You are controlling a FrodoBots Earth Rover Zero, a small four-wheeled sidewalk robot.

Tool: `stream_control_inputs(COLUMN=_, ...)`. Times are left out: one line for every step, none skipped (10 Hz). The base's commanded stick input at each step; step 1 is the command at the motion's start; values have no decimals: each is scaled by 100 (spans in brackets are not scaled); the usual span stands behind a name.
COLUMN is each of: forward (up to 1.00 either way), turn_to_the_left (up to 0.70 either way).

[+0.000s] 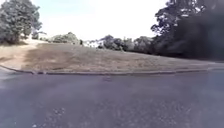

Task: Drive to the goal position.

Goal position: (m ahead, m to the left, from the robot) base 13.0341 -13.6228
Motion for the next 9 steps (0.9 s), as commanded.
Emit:
stream_control_inputs(forward=45, turn_to_the_left=-27)
stream_control_inputs(forward=45, turn_to_the_left=-27)
stream_control_inputs(forward=45, turn_to_the_left=-27)
stream_control_inputs(forward=45, turn_to_the_left=-27)
stream_control_inputs(forward=45, turn_to_the_left=-27)
stream_control_inputs(forward=45, turn_to_the_left=-27)
stream_control_inputs(forward=45, turn_to_the_left=-27)
stream_control_inputs(forward=45, turn_to_the_left=-27)
stream_control_inputs(forward=45, turn_to_the_left=-27)
